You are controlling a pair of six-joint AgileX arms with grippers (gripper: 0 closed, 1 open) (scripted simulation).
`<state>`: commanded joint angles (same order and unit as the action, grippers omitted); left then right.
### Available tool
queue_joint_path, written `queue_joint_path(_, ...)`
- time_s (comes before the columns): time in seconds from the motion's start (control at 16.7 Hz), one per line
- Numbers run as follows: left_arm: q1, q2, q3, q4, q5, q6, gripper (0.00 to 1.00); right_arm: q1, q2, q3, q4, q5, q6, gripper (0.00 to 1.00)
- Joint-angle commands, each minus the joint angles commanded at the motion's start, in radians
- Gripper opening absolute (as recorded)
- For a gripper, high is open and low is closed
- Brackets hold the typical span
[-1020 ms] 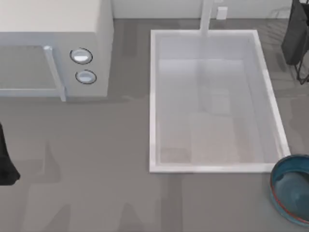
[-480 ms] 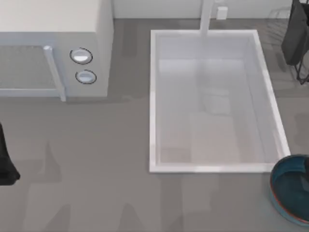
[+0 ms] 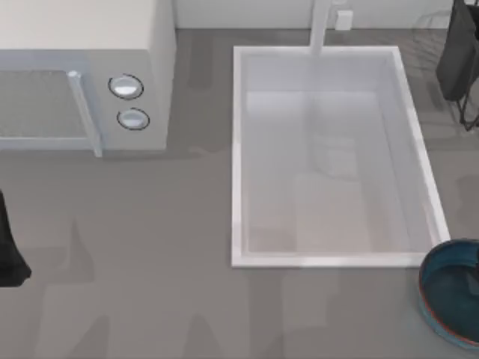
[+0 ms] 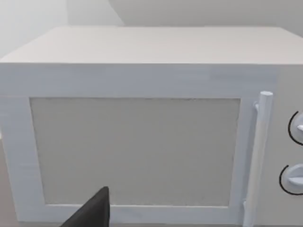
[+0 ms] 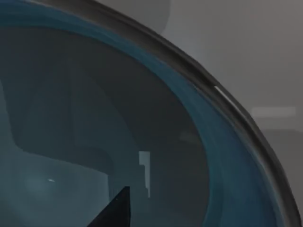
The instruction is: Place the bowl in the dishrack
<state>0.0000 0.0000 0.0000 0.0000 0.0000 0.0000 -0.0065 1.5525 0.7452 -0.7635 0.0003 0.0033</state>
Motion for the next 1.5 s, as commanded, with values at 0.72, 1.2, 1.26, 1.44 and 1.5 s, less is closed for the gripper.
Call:
queue_joint_path(0.72,0.0,0.0,0.0,0.0,0.0,0.0,1.0,0.0,0.0,0.0,0.0,0.0,0.0,0.0)
queue_joint_path(1.2,0.0,0.0,0.0,0.0,0.0,0.0,1.0,0.0,-0.001,0.015,-0.014,0.0,0.0,0.0)
queue_joint_path(1.26,0.0,0.0,0.0,0.0,0.0,0.0,1.0,0.0,-0.002,0.037,-0.037,0.0,0.0,0.0)
queue_joint_path(1.44,0.0,0.0,0.0,0.0,0.0,0.0,1.0,-0.002,-0.01,0.165,-0.171,0.0,-0.003,0.0)
queue_joint_path(1.5,0.0,0.0,0.0,0.0,0.0,0.0,1.0,-0.002,-0.015,0.22,-0.236,0.0,-0.004,0.0)
